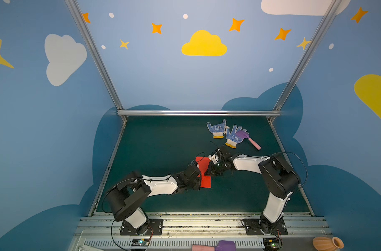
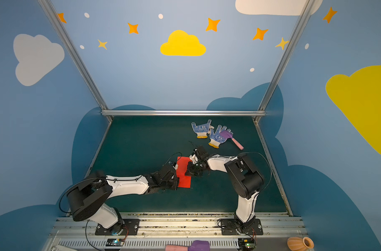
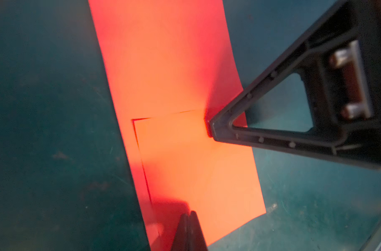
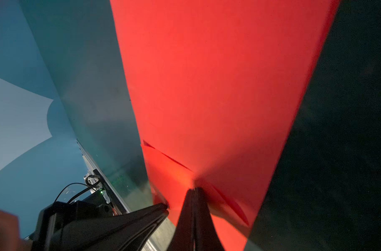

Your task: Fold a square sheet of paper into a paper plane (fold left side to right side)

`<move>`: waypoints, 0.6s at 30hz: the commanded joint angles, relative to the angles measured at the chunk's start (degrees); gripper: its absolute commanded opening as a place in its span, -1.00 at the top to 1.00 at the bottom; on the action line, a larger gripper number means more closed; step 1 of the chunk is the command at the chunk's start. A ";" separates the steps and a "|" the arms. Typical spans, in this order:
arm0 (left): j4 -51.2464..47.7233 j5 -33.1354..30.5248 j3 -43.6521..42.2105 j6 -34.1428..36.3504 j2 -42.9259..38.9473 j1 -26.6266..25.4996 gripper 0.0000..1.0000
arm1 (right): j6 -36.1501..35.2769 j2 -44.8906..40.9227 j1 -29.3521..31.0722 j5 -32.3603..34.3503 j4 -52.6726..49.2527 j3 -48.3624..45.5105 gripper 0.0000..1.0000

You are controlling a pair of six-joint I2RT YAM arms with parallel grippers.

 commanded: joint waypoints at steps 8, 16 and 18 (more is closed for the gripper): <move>-5.62 0.16 -8.02 -2.74 -2.99 -1.24 0.93 | -0.11 2.04 -1.80 2.75 0.34 -3.52 1.00; -8.98 -1.58 -9.13 -4.24 -10.37 -1.04 0.93 | -0.11 2.04 -2.29 2.12 1.55 -4.70 1.00; -10.58 -2.62 -6.70 -3.70 -12.04 -0.99 0.93 | -0.20 2.13 -2.33 2.00 1.72 -5.00 1.00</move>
